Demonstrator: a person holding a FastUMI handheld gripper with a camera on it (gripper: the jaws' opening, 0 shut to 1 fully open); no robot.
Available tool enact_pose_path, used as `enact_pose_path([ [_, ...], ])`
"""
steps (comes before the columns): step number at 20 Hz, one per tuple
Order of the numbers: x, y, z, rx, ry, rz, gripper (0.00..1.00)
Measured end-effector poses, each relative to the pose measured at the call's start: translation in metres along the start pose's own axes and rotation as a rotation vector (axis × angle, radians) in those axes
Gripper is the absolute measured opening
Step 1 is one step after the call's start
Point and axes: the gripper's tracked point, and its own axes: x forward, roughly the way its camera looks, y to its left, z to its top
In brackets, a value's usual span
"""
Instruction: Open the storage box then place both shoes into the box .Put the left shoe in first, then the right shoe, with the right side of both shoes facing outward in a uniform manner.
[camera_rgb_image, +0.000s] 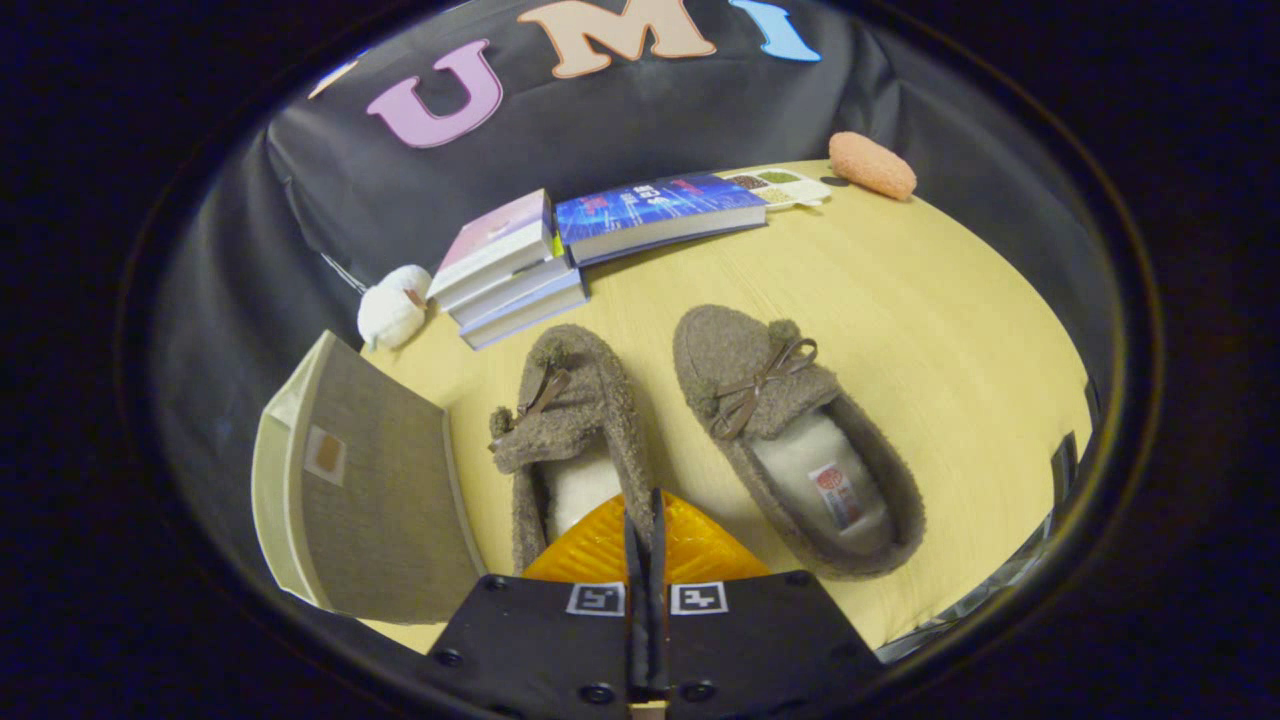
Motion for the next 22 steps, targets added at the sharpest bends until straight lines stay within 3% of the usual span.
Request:
enact_pose_path([
  [5, -0.04, 0.049, 0.046, 0.036, -0.082, 0.097, 0.03],
  [12, -0.086, 0.16, 0.093, 0.036, -0.163, 0.276, 0.03],
  [16, -0.091, 0.218, 0.074, 0.006, -0.122, 0.352, 0.03],
  [22, -0.086, 0.266, 0.005, -0.087, 0.001, 0.402, 0.03],
])
